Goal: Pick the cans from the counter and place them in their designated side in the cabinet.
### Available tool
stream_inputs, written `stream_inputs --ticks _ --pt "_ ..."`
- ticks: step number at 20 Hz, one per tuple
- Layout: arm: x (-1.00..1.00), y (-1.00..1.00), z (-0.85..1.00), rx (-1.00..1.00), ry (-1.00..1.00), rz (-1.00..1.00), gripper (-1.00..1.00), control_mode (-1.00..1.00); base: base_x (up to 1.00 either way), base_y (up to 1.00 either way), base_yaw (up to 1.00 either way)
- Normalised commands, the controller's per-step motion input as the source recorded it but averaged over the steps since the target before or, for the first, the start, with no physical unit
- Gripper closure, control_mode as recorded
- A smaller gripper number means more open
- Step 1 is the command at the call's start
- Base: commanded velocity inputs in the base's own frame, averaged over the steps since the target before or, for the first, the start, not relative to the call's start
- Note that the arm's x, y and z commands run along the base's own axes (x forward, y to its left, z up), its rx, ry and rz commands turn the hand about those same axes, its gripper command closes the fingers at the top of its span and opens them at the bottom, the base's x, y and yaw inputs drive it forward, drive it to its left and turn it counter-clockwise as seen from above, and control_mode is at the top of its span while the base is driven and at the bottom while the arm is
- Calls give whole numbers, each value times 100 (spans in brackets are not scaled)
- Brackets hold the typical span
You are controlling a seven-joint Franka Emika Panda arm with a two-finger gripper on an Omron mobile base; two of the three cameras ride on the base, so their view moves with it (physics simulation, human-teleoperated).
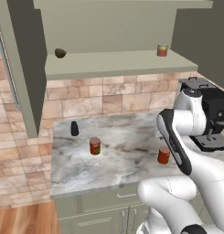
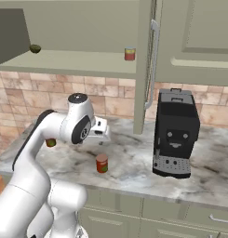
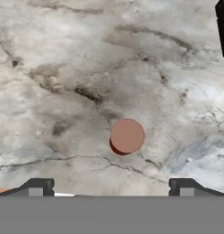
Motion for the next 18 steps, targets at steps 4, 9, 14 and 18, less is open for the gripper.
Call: stream_inputs --ticks 4,9,14,18 --pt "0 -17 -23 -1 1 0 -100 -100 0 0 0" --pt "0 -8 -24 0 2 0 -100 -100 0 0 0" --pt "0 -4 -27 0 3 0 -100 -100 0 0 0" --pt "0 0 -26 0 5 0 -100 -100 0 0 0"
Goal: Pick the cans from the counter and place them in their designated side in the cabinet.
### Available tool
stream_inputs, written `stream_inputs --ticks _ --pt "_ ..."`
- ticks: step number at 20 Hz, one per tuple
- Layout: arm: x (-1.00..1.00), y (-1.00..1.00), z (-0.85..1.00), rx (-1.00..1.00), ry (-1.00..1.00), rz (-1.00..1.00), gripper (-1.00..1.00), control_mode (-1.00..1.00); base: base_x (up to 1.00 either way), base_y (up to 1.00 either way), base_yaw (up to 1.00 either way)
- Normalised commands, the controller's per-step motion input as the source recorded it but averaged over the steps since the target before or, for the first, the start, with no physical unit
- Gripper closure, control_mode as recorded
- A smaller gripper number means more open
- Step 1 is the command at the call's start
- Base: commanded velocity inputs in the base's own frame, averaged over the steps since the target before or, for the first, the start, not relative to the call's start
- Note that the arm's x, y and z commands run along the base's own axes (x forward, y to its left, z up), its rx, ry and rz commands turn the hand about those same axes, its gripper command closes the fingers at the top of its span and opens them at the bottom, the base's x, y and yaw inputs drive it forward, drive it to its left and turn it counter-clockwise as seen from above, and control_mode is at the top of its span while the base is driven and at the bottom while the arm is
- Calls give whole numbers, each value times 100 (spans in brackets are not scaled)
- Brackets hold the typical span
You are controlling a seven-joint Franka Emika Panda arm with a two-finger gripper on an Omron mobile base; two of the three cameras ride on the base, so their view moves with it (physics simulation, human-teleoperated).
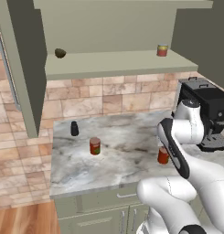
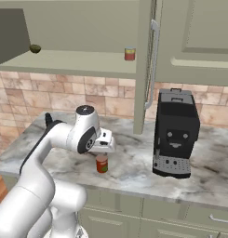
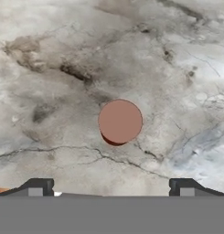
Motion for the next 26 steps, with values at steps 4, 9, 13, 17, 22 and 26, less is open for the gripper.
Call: stream_inputs --ticks 4,9,13,17,22,26 --pt "1 0 -21 0 2 0 -100 -100 0 0 0" --pt "1 -10 -16 0 0 0 -100 -100 0 0 0" --pt "5 -8 -13 0 0 0 -100 -100 0 0 0" --pt "12 0 -10 0 0 0 -100 -100 0 0 0" --pt "13 0 -7 0 0 0 -100 -100 0 0 0" --pt "10 -1 -5 0 0 0 -100 -100 0 0 0"
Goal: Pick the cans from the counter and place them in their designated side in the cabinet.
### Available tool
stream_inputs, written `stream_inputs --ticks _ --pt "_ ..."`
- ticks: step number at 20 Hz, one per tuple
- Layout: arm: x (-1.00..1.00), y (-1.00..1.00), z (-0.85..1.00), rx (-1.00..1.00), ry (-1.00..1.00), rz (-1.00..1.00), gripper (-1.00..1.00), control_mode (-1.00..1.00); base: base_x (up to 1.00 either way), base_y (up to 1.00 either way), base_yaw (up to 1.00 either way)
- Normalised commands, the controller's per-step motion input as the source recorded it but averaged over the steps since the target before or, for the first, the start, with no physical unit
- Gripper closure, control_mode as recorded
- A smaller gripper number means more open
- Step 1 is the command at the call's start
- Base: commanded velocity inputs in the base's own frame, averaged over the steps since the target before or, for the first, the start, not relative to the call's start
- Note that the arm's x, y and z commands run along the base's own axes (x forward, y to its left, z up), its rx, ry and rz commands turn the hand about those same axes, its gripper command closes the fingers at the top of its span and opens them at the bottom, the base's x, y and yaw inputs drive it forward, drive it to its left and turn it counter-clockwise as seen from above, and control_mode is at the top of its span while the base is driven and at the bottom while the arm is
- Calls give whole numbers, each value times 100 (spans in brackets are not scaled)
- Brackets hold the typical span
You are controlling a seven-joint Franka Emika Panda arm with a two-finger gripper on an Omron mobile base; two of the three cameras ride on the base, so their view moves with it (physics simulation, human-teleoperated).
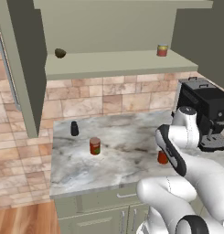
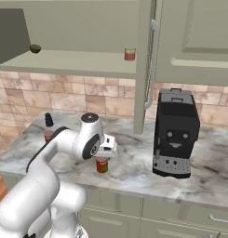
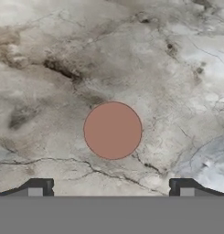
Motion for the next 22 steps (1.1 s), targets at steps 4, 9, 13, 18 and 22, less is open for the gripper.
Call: stream_inputs --ticks 4,9,13,18,22 --pt "10 0 -8 0 0 0 -100 -100 0 0 0" --pt "10 0 -11 0 0 0 -100 -100 0 0 0" --pt "6 0 -13 0 0 0 -100 -100 0 0 0" --pt "7 0 -16 0 0 0 -100 -100 0 0 0" --pt "9 0 -17 0 0 0 -100 -100 0 0 0"
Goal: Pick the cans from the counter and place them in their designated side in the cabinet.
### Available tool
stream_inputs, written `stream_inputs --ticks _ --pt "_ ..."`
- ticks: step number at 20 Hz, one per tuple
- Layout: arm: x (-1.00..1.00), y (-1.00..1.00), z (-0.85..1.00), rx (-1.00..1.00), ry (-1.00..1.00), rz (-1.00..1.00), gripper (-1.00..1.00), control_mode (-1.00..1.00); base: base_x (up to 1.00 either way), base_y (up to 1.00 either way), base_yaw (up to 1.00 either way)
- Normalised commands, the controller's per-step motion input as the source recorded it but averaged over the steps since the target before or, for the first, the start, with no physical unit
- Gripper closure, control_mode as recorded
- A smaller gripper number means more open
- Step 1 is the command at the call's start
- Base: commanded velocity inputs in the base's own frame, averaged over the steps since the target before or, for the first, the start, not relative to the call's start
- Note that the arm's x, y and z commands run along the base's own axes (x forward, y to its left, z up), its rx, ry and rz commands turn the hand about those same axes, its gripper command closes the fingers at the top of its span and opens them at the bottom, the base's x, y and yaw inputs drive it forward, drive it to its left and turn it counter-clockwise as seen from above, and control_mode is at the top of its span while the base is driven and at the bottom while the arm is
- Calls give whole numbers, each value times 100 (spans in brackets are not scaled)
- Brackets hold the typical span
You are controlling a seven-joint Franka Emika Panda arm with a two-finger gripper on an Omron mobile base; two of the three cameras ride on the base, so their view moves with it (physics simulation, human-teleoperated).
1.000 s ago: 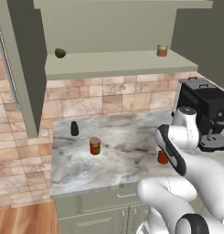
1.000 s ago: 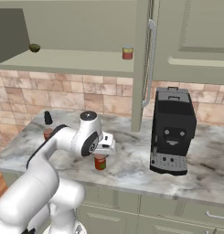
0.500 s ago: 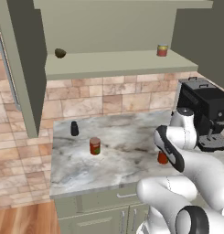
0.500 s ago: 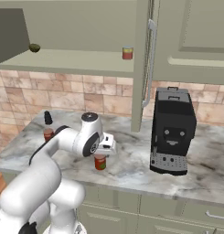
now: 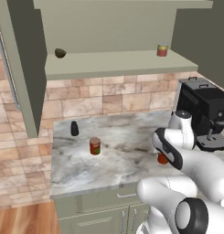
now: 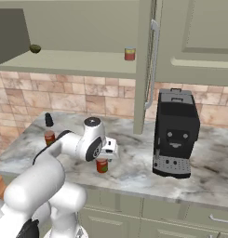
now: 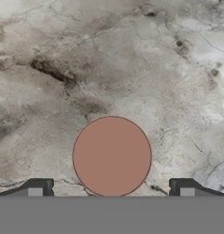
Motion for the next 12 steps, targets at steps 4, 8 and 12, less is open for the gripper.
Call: stream_inputs --ticks 4,8,12 --pt "9 0 -15 0 0 0 -100 -100 0 0 0" --pt "7 0 -14 0 0 0 -100 -100 0 0 0" --pt "6 0 -13 0 0 0 -100 -100 0 0 0"
